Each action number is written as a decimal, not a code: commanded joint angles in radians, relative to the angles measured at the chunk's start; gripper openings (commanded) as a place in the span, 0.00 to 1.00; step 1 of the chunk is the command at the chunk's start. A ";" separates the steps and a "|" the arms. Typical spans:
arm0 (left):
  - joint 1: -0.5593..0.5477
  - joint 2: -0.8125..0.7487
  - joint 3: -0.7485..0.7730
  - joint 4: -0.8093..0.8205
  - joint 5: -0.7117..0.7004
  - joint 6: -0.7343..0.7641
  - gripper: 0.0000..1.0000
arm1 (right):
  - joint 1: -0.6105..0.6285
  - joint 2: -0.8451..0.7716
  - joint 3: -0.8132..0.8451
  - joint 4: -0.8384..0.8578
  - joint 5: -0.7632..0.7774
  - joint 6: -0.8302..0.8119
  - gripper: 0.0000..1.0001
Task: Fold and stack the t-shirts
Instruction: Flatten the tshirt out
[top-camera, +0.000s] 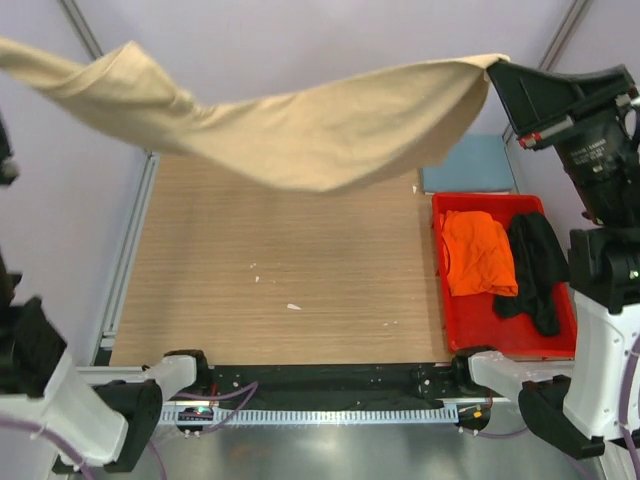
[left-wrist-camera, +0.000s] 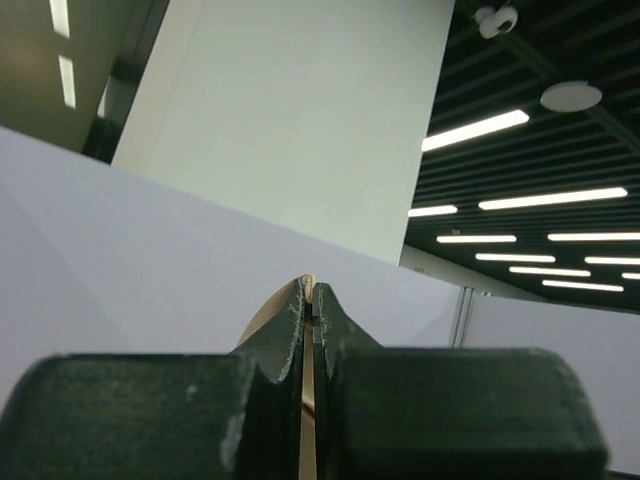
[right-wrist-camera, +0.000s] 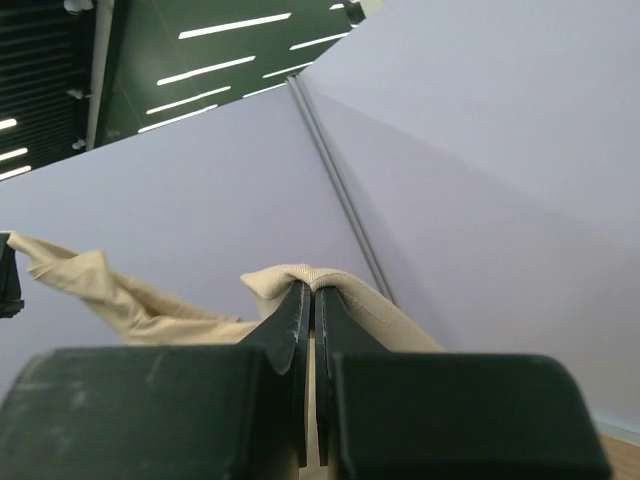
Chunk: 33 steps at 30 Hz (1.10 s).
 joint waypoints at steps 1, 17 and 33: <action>-0.052 -0.041 0.043 -0.038 -0.091 0.085 0.00 | 0.007 -0.028 -0.020 -0.025 -0.038 0.070 0.01; -0.114 -0.042 -0.541 -0.014 -0.109 0.221 0.00 | 0.019 0.018 -0.618 0.272 -0.021 0.097 0.01; -0.092 0.672 -0.962 0.311 -0.053 0.255 0.00 | -0.023 0.709 -0.715 0.402 0.031 -0.143 0.01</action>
